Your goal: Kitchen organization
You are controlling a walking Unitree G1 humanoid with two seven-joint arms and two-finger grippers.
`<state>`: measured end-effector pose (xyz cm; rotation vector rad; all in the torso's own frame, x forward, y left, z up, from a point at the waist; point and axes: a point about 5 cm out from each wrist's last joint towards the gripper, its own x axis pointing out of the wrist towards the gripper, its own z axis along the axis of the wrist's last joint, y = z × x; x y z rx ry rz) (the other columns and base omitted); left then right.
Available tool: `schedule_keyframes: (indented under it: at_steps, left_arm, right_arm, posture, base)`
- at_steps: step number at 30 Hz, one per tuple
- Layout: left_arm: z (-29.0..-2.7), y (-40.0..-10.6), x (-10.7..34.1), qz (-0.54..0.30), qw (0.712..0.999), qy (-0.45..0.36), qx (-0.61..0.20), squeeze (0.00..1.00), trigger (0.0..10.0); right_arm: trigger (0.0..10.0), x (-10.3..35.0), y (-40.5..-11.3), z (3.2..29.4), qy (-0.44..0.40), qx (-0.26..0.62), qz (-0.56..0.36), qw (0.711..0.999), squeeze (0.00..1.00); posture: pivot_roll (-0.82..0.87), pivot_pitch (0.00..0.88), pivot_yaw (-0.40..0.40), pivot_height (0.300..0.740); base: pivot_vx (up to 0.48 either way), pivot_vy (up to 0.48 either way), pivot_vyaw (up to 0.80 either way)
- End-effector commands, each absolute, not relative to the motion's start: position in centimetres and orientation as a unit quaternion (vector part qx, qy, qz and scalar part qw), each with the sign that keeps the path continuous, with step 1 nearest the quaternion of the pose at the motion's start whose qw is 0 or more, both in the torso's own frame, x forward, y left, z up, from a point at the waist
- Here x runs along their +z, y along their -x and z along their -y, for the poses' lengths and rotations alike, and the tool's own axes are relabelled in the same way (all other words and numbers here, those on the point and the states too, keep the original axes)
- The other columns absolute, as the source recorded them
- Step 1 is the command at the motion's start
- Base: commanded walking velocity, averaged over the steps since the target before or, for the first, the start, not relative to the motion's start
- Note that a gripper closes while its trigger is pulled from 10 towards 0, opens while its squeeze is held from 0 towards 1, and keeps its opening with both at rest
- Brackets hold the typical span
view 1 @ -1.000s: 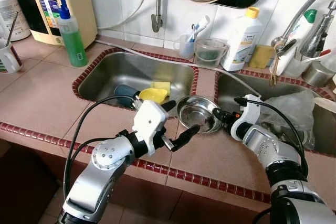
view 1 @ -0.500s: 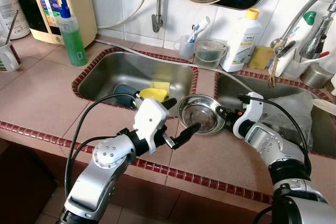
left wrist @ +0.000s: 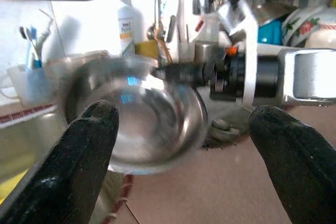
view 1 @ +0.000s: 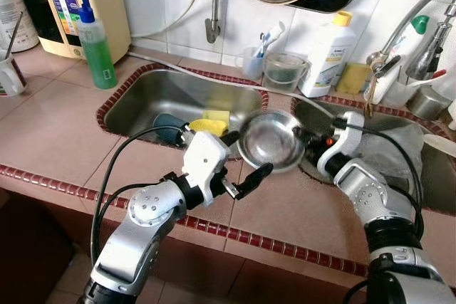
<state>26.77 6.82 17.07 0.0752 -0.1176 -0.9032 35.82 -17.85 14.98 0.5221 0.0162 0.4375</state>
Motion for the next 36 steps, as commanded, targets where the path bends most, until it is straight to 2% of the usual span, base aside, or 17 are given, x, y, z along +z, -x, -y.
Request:
schedule_keyframes:
  at_steps: [1,10,14,18,19,20,28,36]
  left_arm:
    - [-6.9,-27.0,17.2,0.061,0.901,-0.035,-0.428,0.0,10.0]
    - [-8.2,-28.6,17.8,0.068,0.921,-0.018,-0.382,0.0,10.0]
    - [-9.8,-30.2,18.4,0.077,0.94,-0.009,-0.333,0.0,10.0]
    - [-11.2,-31.5,18.5,0.078,0.953,-0.011,-0.292,0.0,10.0]
    - [-11.4,-31.7,18.5,0.079,0.955,-0.012,-0.285,0.0,10.0]
    - [-11.7,-31.9,18.6,0.078,0.957,-0.004,-0.278,0.0,10.0]
    - [-13.0,-33.3,18.3,0.073,0.97,0.02,-0.233,0.0,10.0]
    - [-13.3,-33.7,17.8,0.059,0.972,0.034,-0.223,0.0,10.0]
  right_arm:
    - [0.0,16.1,-35.7,18.5,-0.258,0.212,0.032,0.942,0.0]
    - [0.0,17.9,-35.4,17.8,-0.228,0.219,0.108,0.942,0.0]
    - [0.0,18.3,-35.5,18.4,-0.208,0.176,0.128,0.954,0.0]
    - [0.0,17.7,-35.1,18.4,-0.149,0.156,0.14,0.966,0.0]
    - [1.3,17.5,-35.0,18.3,-0.142,0.15,0.141,0.968,0.0]
    - [10.0,17.4,-35.0,18.3,-0.133,0.141,0.143,0.971,0.0]
    - [10.0,17.3,-34.7,17.2,-0.068,0.104,0.17,0.978,0.0]
    - [10.0,17.1,-34.6,16.9,-0.053,0.099,0.172,0.979,0.0]
  posture:
    - [0.1,0.0,-0.103,0.74]
    - [0.1,0.0,-0.099,0.74]
    - [0.1,0.0,-0.095,0.74]
    - [0.1,0.0,-0.088,0.74]
    - [0.1,0.0,-0.087,0.74]
    - [0.1,0.0,-0.085,0.74]
    - [0.09,0.0,-0.067,0.74]
    - [0.09,0.0,-0.06,0.74]
  base:
    - [0.0,0.0,0.0]
    - [0.0,0.0,0.0]
    - [0.0,0.0,0.0]
    - [0.0,0.0,0.0]
    - [0.0,0.0,0.0]
    - [0.0,0.0,0.0]
    - [0.0,0.0,0.0]
    - [0.0,0.0,0.0]
